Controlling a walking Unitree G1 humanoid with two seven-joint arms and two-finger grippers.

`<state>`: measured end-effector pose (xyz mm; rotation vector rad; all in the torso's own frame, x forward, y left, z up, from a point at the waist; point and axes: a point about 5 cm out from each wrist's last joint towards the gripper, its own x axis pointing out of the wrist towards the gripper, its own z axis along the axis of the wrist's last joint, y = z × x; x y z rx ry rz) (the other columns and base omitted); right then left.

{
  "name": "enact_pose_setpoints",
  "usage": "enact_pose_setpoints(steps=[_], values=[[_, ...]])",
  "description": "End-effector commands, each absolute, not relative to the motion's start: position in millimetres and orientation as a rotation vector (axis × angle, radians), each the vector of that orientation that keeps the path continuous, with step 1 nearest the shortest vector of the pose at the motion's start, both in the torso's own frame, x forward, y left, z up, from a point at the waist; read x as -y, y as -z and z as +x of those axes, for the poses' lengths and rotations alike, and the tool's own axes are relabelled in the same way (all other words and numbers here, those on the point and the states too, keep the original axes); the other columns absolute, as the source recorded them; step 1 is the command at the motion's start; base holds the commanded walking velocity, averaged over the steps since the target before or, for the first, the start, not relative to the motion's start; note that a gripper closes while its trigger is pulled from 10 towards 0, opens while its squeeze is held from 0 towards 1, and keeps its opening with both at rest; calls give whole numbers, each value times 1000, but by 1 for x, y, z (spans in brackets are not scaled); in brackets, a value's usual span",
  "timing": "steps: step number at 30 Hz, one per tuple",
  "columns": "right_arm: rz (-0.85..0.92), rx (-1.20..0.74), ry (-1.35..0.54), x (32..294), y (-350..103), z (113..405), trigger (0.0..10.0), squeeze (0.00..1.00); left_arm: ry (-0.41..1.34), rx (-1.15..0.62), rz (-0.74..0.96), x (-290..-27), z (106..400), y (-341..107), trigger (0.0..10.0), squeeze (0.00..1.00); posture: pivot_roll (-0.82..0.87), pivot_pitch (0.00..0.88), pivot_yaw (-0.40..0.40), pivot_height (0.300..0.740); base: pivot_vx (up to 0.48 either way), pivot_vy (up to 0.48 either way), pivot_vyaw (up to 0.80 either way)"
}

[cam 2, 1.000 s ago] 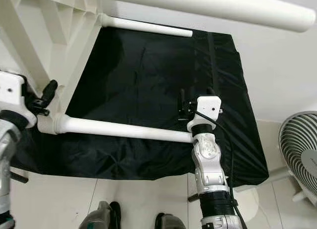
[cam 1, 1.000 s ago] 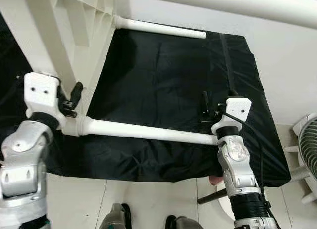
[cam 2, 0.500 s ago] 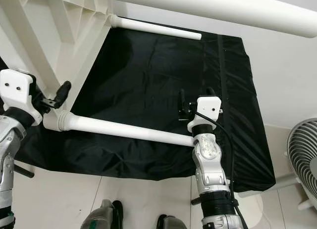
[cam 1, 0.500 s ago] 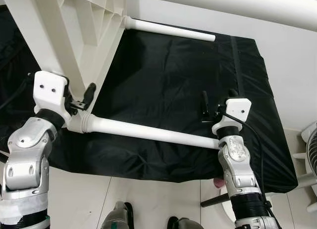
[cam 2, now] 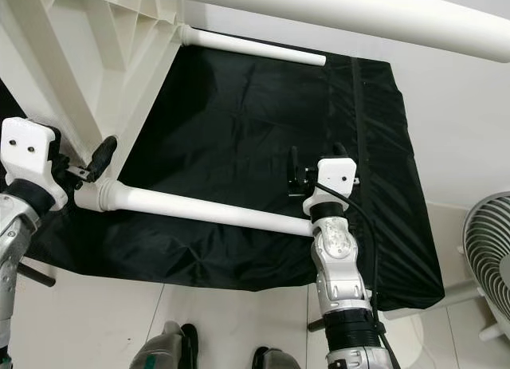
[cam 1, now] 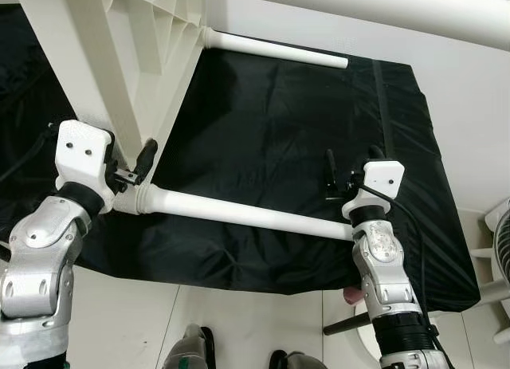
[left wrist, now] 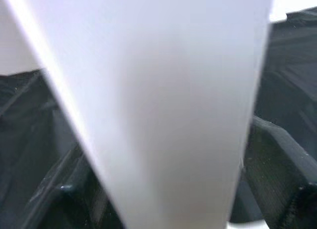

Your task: Building children table

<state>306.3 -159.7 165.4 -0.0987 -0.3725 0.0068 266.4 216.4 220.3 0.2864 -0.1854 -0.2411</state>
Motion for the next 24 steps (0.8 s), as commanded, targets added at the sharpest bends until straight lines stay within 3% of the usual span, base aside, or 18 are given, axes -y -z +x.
enact_pose_setpoints(steps=[1,8,24], values=[[-101,362,-11,160,-161,305,10000,0,227,186,281,-221,260,-218,10000,0,189,127,-34,740,0,0,0],[-96,347,-15,161,-157,306,10000,0,169,239,138,-220,237,-216,10000,0,211,126,-57,740,0,0,0],[-104,324,-28,163,-151,305,10000,0,224,195,131,-204,218,-189,10000,0,221,128,-71,740,0,0,0]])
